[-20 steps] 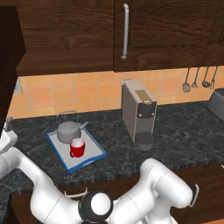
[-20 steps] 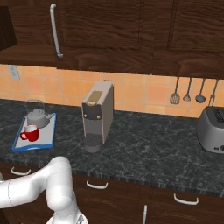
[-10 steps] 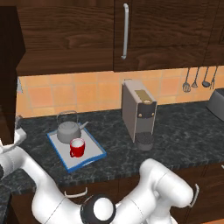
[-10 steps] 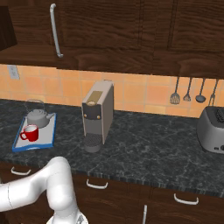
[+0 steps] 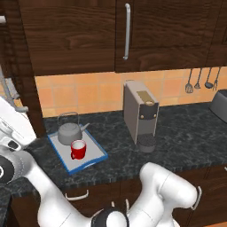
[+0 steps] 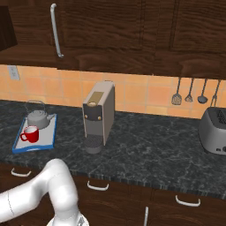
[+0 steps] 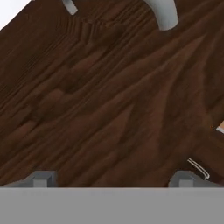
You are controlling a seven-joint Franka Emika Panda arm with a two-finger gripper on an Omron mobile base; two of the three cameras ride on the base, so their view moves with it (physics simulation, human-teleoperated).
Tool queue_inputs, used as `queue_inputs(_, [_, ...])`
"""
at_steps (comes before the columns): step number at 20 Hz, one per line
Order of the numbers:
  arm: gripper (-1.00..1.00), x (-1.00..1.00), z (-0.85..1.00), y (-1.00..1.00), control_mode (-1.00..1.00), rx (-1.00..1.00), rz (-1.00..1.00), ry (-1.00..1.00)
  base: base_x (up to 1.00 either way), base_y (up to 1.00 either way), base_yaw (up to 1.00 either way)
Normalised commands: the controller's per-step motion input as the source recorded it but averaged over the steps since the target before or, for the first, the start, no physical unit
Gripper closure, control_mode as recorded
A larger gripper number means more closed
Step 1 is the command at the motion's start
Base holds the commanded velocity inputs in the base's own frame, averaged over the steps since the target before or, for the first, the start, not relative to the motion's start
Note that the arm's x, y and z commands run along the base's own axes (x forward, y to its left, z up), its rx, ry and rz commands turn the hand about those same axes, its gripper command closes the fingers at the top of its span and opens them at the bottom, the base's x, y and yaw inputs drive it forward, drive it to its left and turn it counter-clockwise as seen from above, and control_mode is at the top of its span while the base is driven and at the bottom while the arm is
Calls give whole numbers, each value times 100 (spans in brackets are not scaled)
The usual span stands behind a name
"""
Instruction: Pick the kettle from the counter and place it on the tray. Then pick the mug from the cabinet and place it on the tray. Then close the cabinet doors.
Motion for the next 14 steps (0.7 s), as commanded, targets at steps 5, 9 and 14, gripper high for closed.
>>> queue_inputs(5, [-100, 65, 66, -59, -100, 22, 11, 28, 0, 0, 0])
queue_inputs(9, [-100, 82, 68, -57, -100, 23, 11, 35, 0, 0, 0])
queue_inputs(14, [-100, 95, 69, -41, -100, 27, 8, 53, 0, 0, 0])
